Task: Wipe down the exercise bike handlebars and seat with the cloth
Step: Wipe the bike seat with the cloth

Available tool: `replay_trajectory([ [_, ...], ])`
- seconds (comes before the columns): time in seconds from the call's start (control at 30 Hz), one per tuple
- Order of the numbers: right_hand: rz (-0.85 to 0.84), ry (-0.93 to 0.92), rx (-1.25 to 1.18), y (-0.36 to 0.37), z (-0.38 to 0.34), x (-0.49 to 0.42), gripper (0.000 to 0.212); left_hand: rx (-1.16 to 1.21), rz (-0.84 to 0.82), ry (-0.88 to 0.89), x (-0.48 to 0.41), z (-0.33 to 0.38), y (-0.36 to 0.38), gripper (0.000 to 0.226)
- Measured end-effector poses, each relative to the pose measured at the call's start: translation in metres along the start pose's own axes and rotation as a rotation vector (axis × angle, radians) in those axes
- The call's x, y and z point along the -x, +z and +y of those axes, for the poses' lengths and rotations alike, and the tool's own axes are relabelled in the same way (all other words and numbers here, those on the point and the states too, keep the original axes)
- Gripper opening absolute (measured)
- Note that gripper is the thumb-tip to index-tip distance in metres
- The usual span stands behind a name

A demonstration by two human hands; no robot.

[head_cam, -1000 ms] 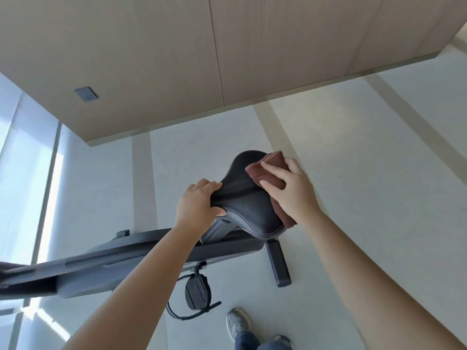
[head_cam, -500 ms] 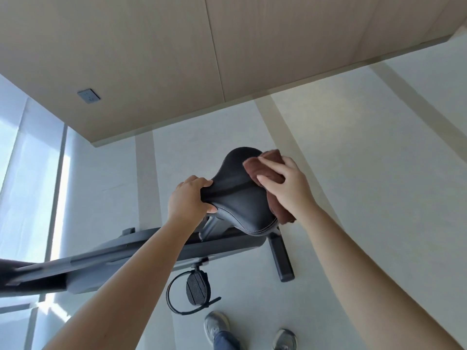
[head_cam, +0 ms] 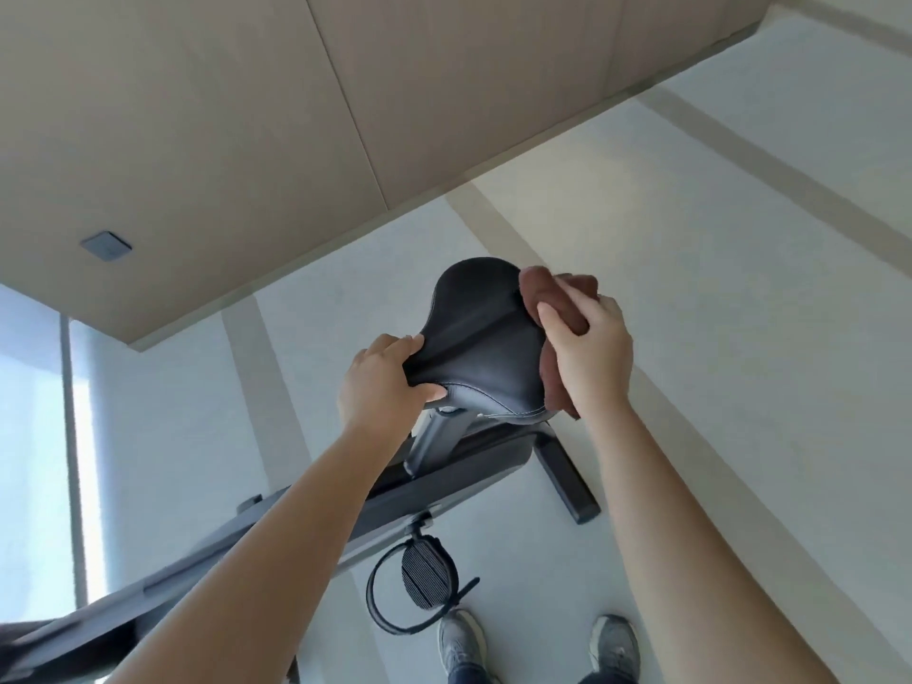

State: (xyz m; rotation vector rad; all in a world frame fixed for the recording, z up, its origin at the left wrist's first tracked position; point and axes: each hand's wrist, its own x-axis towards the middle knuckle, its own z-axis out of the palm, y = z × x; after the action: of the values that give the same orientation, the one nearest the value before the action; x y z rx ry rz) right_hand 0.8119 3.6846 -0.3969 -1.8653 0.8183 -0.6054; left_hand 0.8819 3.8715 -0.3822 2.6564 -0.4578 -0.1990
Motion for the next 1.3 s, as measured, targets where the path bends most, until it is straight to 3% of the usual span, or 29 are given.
replay_trajectory([
  [0.13, 0.501, 0.113, -0.105, 0.039, -0.005, 0.065, 0.034, -0.013, 0.02, 0.078, 0.002, -0.008, 0.004, 0.058],
  [0.2, 0.627, 0.132, -0.119, 0.058, -0.014, 0.076, 0.034, -0.024, 0.008, 0.102, 0.001, -0.01, 0.003, 0.058],
  [0.27, 0.633, 0.115, -0.118, 0.059, -0.013, 0.079, 0.034, -0.013, -0.023, 0.122, 0.002, -0.014, -0.001, 0.056],
  [0.43, 0.36, -0.235, 0.052, 0.013, 0.006, 0.087, 0.034, 0.253, -0.104, 0.159, 0.01, -0.037, -0.019, 0.042],
  [0.6, -0.016, -0.811, 0.381, 0.007, -0.014, 0.077, 0.033, 0.284, 0.071, 0.163, 0.044, -0.065, -0.025, 0.031],
  [0.8, -0.469, -1.183, 0.604, 0.053, -0.042, 0.064, 0.036, 0.288, 0.227, 0.015, 0.075, -0.091, -0.027, 0.028],
  [0.87, -0.615, -1.22, 0.693, 0.063, -0.042, 0.063, 0.04, 0.304, 0.274, -0.061, 0.085, -0.099, -0.03, 0.029],
  [0.97, -0.67, -1.205, 0.713, 0.068, -0.039, 0.062, 0.043, 0.341, 0.309, -0.163, 0.101, -0.101, -0.028, 0.029],
  [1.1, -0.594, -1.229, 0.707, 0.074, -0.037, 0.06, 0.038, 0.434, 0.332, -0.25, 0.115, -0.087, -0.011, 0.029],
  [1.3, -0.542, -1.195, 0.679, 0.062, -0.033, 0.05, 0.047, 0.562, 0.47, -0.326, 0.123, -0.064, 0.015, 0.029],
])
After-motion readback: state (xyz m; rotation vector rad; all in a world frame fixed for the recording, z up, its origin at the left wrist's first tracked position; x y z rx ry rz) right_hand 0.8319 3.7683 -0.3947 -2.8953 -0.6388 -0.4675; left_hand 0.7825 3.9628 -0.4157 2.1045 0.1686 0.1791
